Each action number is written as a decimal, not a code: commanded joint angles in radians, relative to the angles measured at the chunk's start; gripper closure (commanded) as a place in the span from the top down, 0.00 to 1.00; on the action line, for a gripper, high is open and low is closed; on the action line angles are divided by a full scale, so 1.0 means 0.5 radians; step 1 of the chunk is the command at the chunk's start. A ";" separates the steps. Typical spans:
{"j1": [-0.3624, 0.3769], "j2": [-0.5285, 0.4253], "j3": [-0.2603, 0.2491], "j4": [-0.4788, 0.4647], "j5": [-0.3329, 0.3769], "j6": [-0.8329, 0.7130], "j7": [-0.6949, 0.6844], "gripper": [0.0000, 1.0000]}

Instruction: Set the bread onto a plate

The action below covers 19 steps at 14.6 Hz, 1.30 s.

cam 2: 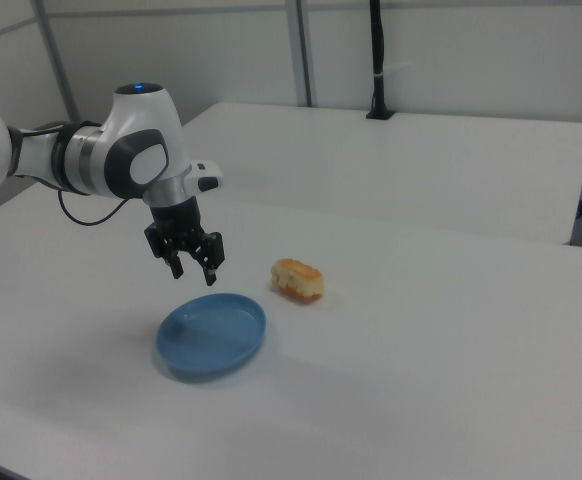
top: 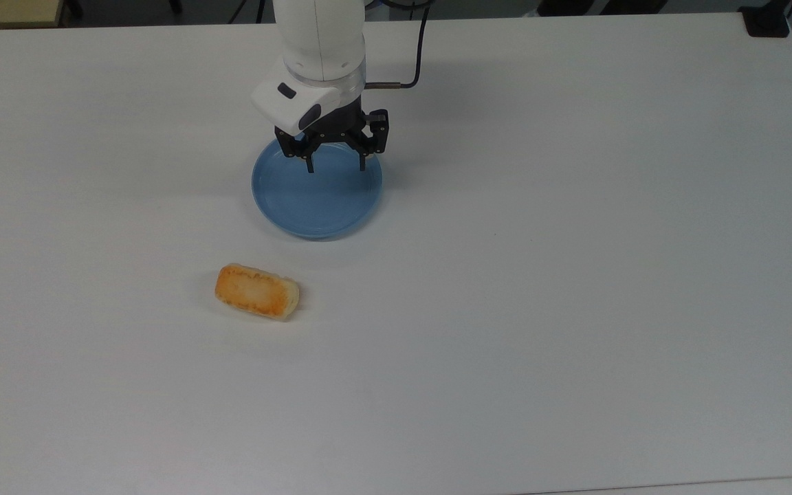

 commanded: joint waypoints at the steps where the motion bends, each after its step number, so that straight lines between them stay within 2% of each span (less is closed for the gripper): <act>1: -0.006 -0.054 0.002 -0.038 -0.031 -0.065 0.030 0.83; 3: -0.006 -0.057 -0.001 -0.010 -0.037 -0.139 0.030 1.00; 12: -0.009 -0.069 -0.053 0.091 -0.120 -0.335 0.036 1.00; 19: -0.030 -0.060 -0.087 0.342 -0.172 -0.553 0.204 1.00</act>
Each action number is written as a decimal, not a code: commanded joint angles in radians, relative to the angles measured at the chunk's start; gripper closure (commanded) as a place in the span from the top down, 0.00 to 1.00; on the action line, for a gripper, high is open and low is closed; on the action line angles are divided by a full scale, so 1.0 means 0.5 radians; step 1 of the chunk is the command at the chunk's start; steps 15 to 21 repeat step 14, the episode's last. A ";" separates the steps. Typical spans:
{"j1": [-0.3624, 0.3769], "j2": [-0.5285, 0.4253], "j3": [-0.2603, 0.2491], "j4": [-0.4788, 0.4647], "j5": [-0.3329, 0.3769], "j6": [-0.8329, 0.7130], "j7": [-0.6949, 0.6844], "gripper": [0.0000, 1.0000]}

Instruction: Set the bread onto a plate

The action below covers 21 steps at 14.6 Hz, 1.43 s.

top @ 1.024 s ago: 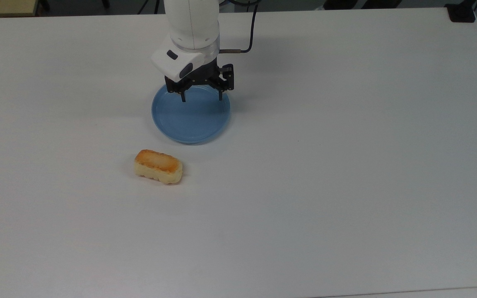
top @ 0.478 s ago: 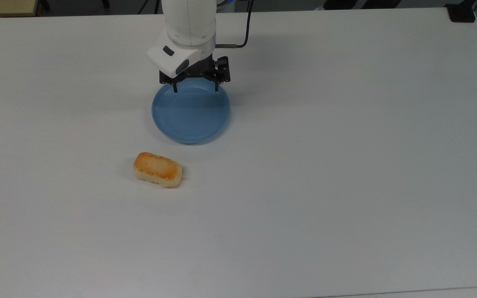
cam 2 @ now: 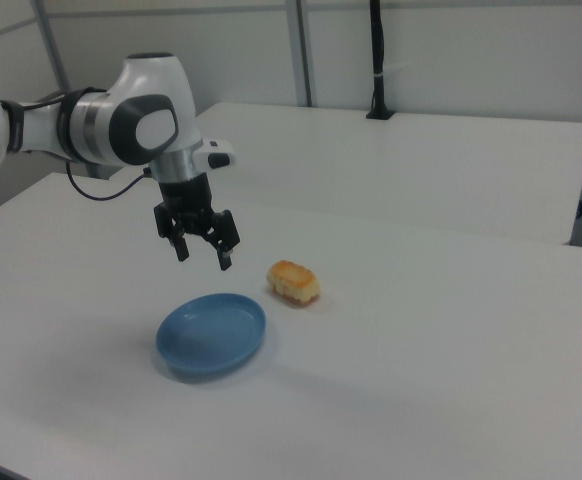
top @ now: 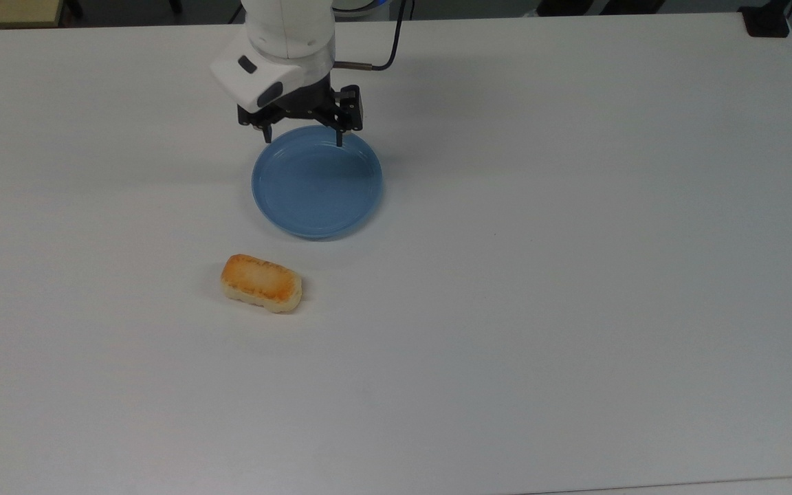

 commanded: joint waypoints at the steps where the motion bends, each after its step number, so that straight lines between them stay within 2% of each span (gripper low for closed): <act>1: -0.026 -0.021 -0.005 0.202 -0.070 -0.238 0.102 1.00; 7: -0.069 -0.036 0.016 0.424 -0.048 -0.426 0.111 1.00; 21: -0.081 -0.049 0.022 0.433 -0.063 -0.439 0.108 1.00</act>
